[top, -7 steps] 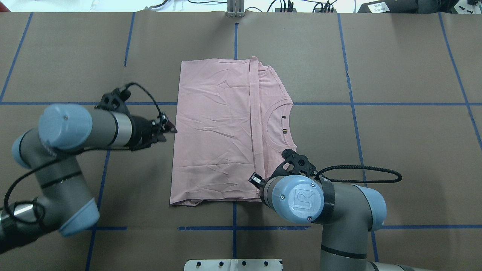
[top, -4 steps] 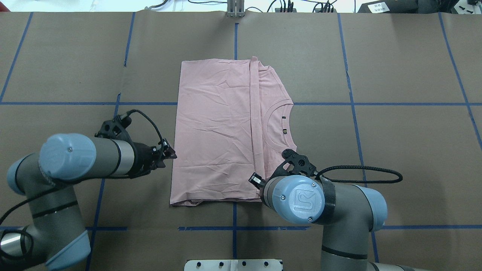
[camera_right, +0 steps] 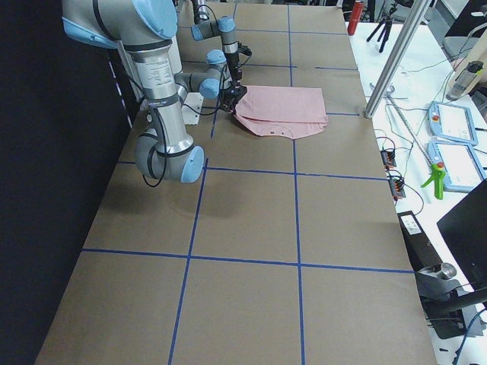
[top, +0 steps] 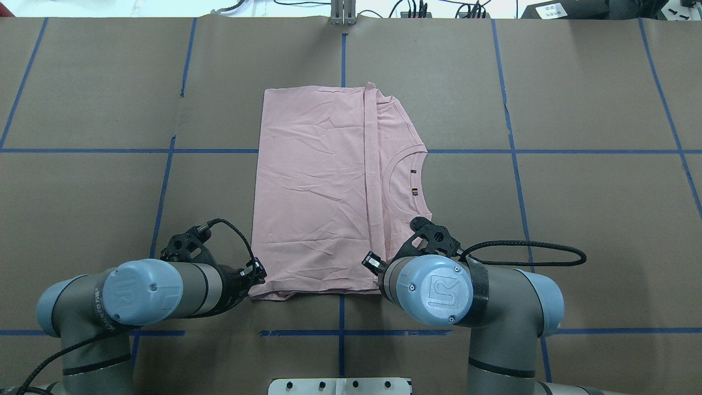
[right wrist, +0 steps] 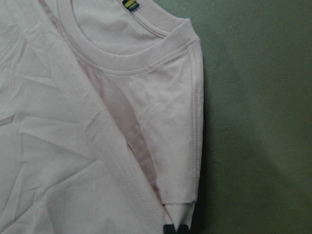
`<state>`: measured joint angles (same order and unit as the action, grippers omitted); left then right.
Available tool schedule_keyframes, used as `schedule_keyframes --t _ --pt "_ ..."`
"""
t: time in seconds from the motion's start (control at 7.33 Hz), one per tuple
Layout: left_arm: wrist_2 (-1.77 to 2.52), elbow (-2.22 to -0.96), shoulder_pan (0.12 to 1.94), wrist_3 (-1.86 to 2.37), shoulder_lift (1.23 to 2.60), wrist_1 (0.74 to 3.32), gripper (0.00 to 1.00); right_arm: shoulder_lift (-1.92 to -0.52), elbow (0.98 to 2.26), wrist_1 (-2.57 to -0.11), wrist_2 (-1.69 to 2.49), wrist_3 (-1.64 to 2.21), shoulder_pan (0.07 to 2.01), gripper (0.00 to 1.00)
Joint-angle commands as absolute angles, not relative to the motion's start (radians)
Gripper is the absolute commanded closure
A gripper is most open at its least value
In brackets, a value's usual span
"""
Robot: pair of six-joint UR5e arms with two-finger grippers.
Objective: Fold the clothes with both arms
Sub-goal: 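Grasp both near corners of the shirt with the left and right grippers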
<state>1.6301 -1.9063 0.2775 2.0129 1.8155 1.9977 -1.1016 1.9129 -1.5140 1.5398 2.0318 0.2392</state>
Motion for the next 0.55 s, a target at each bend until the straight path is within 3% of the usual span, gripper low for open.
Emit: schedule_keyframes --t 0.0,0.41 --pt "1.629 -1.901 0.276 2.016 1.816 1.997 0.5 -1.1 1.914 -1.514 1.539 2.031 0.239 1.0" --pt "1.628 -1.902 0.276 2.017 1.812 1.996 0.5 -1.098 1.914 -1.514 1.539 2.031 0.241 1.0"
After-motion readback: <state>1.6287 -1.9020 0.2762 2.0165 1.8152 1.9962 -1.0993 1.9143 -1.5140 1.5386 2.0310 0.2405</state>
